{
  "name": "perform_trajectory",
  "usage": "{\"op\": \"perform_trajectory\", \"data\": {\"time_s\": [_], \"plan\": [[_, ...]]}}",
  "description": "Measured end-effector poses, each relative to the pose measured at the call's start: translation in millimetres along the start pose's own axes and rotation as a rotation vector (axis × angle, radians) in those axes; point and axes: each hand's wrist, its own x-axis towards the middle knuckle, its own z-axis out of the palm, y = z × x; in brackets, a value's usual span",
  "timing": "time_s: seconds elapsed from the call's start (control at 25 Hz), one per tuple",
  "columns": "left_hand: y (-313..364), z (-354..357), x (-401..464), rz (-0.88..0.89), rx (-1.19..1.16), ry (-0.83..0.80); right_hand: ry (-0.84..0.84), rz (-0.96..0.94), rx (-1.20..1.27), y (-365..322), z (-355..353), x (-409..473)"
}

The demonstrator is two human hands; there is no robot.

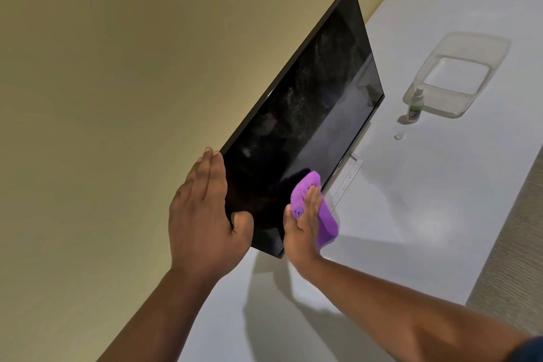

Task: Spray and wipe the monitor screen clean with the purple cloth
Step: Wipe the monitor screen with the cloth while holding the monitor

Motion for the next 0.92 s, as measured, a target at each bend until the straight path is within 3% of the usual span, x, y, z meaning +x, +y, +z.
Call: {"op": "perform_trajectory", "data": {"time_s": [0.08, 0.16, 0.32, 0.4, 0.48, 0.56, 0.6, 0.68, 0.84, 0.92], "plan": [[1, -1, 0, -0.004, -0.005, -0.002, -0.026, 0.298, 0.074, -1, -11, 38], [2, 0, 1, -0.008, -0.011, -0.006, 0.034, 0.378, 0.08, -18, -17, 71], [1, 0, 1, -0.009, -0.019, 0.003, 0.024, -0.14, -0.026, -31, 6, 18], [1, 0, 1, -0.006, -0.021, 0.0, -0.048, -0.249, -0.009, -8, 3, -13], [1, -1, 1, -0.01, -0.03, 0.0, -0.08, -0.055, 0.08, 9, -7, -4], [1, -2, 0, -0.013, -0.034, -0.006, -0.056, 0.216, 0.029, 9, -17, 27], [2, -2, 1, -0.012, -0.033, -0.006, -0.032, 0.262, 0.011, 1, -20, 42], [1, 0, 1, -0.014, -0.03, -0.003, 0.018, 0.164, 0.025, -24, -15, 54], [0, 0, 1, -0.009, -0.028, -0.005, -0.036, -0.346, -0.085, -23, 10, -10], [0, -1, 2, -0.004, -0.032, -0.009, -0.121, -0.31, -0.089, 1, 4, -24]]}}
